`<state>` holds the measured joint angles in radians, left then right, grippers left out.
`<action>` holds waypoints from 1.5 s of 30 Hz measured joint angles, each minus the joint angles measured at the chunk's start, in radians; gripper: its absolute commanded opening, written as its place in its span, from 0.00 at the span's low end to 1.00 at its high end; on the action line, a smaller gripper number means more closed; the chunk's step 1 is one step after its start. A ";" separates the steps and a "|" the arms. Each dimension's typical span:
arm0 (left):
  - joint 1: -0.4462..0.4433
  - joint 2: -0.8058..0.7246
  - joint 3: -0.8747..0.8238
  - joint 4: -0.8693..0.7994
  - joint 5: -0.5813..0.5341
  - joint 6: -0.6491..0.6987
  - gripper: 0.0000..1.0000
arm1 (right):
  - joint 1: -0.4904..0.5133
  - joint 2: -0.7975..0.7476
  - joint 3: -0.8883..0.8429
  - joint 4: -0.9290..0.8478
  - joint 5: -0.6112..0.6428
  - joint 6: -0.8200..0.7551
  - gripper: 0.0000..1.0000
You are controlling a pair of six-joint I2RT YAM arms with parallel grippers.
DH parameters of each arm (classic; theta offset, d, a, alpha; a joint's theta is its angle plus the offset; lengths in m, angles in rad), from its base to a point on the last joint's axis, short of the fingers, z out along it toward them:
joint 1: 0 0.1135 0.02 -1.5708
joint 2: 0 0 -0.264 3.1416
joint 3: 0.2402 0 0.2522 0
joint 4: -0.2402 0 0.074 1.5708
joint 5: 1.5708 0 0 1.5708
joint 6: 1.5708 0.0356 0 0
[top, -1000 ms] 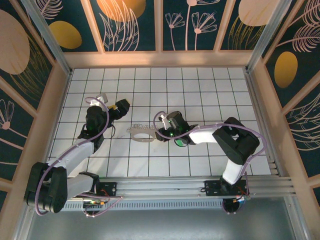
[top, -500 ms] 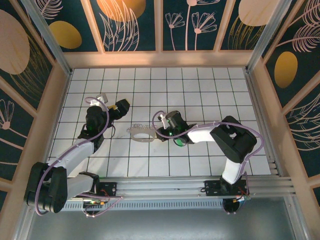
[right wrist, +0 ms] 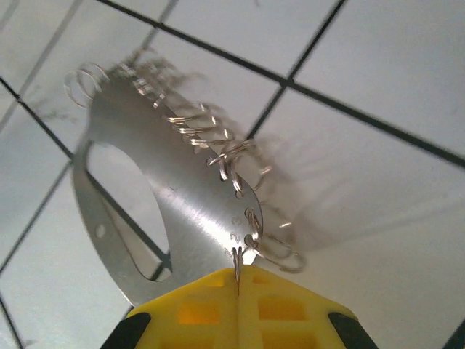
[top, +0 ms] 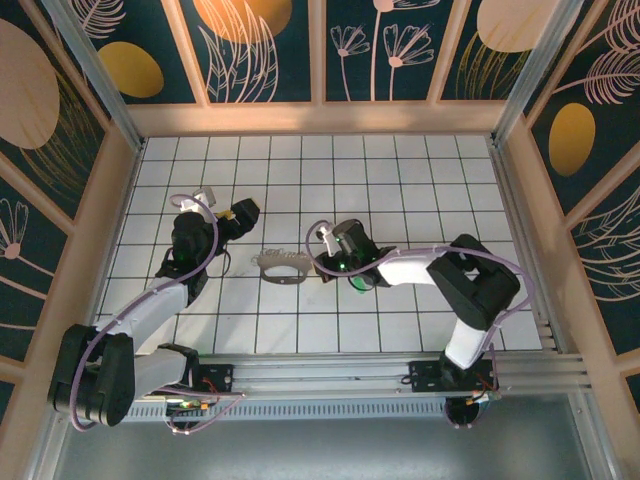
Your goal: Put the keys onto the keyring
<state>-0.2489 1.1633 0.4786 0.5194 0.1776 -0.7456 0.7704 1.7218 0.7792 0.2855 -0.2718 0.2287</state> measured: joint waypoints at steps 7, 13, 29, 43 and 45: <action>0.000 -0.011 0.000 0.000 0.037 0.008 0.98 | -0.036 -0.145 0.000 0.004 -0.065 -0.044 0.00; 0.000 -0.019 0.001 0.015 0.101 0.032 0.86 | -0.073 -0.220 0.000 0.014 -0.128 -0.073 0.00; -0.039 0.045 0.047 0.214 0.377 0.038 0.32 | -0.197 -0.318 0.010 0.071 -0.441 -0.116 0.00; -0.167 0.176 0.140 0.287 0.559 0.076 0.22 | -0.263 -0.277 0.039 0.103 -0.630 -0.115 0.00; -0.180 0.179 0.140 0.292 0.576 0.081 0.23 | -0.273 -0.276 0.039 0.106 -0.648 -0.112 0.00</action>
<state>-0.4294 1.3422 0.6186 0.8112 0.7540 -0.6643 0.4973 1.4460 0.8185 0.3916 -0.9195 0.1169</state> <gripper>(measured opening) 0.222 0.046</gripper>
